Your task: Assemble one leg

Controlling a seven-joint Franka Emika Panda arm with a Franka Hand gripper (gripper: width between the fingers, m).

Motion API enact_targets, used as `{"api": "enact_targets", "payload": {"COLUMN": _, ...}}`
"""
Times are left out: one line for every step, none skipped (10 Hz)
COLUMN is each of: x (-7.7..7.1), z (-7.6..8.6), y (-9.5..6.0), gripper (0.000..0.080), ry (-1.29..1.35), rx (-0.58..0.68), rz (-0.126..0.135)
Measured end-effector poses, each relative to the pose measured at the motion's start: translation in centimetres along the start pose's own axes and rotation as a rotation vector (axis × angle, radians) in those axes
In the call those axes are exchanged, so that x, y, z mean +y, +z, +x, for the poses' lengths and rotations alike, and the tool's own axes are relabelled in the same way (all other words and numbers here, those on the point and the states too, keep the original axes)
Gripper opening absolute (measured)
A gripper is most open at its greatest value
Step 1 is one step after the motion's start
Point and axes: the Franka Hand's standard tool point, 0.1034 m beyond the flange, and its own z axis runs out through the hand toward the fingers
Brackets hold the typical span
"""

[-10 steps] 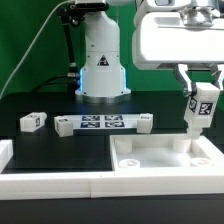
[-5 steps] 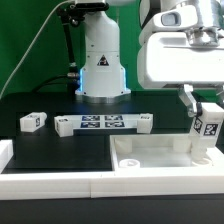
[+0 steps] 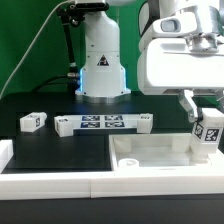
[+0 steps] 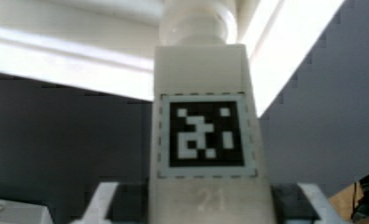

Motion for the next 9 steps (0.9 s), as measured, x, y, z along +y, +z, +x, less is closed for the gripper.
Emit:
{"api": "enact_targets", "payload": {"x": 0.0, "z": -0.2, "y": 0.0, "gripper": 0.0292, "ry": 0.000, "rx": 0.004, "rz": -0.001}}
{"api": "enact_targets", "payload": {"x": 0.1, "z": -0.6, "y": 0.0, "gripper": 0.0292, "ry": 0.005, "rx": 0.013, "rz": -0.004}}
{"api": "enact_targets", "payload": {"x": 0.2, "z": -0.9, "y": -0.1, "gripper": 0.0292, "ry": 0.017, "rx": 0.016, "rz": -0.007}}
{"api": "enact_targets", "payload": {"x": 0.2, "z": -1.0, "y": -0.1, "gripper": 0.0292, "ry": 0.021, "rx": 0.024, "rz": -0.009}}
{"api": "enact_targets", "payload": {"x": 0.6, "z": -1.4, "y": -0.3, "gripper": 0.0292, "ry": 0.029, "rx": 0.042, "rz": -0.013}}
{"api": "enact_targets", "payload": {"x": 0.9, "z": -1.6, "y": -0.4, "gripper": 0.0292, "ry": 0.035, "rx": 0.052, "rz": -0.014}}
{"api": "enact_targets", "payload": {"x": 0.8, "z": -1.5, "y": -0.4, "gripper": 0.0292, "ry": 0.032, "rx": 0.037, "rz": -0.011}}
{"api": "enact_targets", "payload": {"x": 0.8, "z": -1.5, "y": -0.3, "gripper": 0.0292, "ry": 0.032, "rx": 0.034, "rz": -0.010}}
{"api": "enact_targets", "payload": {"x": 0.8, "z": -1.6, "y": -0.3, "gripper": 0.0393, "ry": 0.032, "rx": 0.030, "rz": -0.010}}
